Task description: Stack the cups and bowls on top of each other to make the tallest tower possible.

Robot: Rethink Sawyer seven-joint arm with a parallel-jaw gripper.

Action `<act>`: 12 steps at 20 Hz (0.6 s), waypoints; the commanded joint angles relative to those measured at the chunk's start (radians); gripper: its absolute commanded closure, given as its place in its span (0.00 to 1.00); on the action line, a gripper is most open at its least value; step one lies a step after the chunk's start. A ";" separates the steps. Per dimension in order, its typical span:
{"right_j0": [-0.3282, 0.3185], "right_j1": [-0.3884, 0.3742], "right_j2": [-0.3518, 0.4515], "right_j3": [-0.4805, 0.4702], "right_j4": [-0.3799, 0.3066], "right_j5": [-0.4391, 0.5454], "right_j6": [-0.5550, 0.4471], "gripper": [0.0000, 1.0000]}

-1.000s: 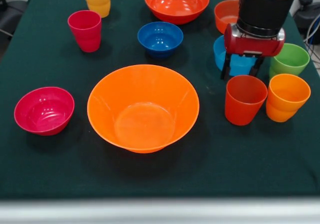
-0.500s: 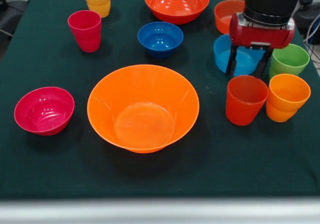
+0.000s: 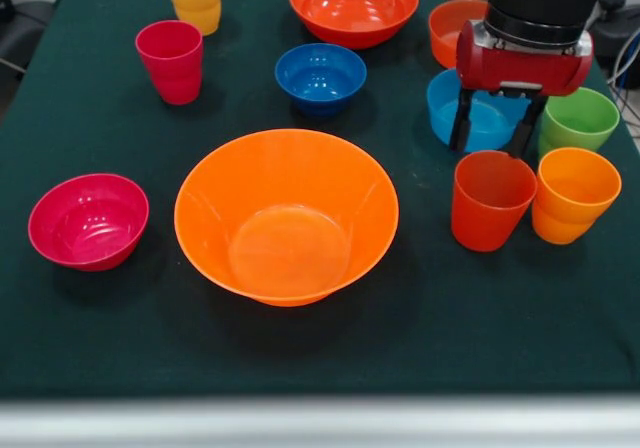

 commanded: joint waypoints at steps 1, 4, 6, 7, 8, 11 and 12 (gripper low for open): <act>-0.032 0.033 0.073 -0.043 0.012 0.108 0.094 0.00; -0.038 0.041 0.078 -0.040 0.007 0.084 0.090 0.00; -0.043 0.053 0.085 -0.048 0.005 0.069 0.086 0.00; -0.044 0.058 0.085 -0.053 0.004 0.069 0.085 0.00; -0.044 0.059 0.084 -0.056 0.003 0.071 0.086 0.00; -0.045 0.067 0.084 -0.058 -0.001 0.066 0.086 0.00; -0.046 0.070 0.086 -0.057 -0.002 0.059 0.084 0.00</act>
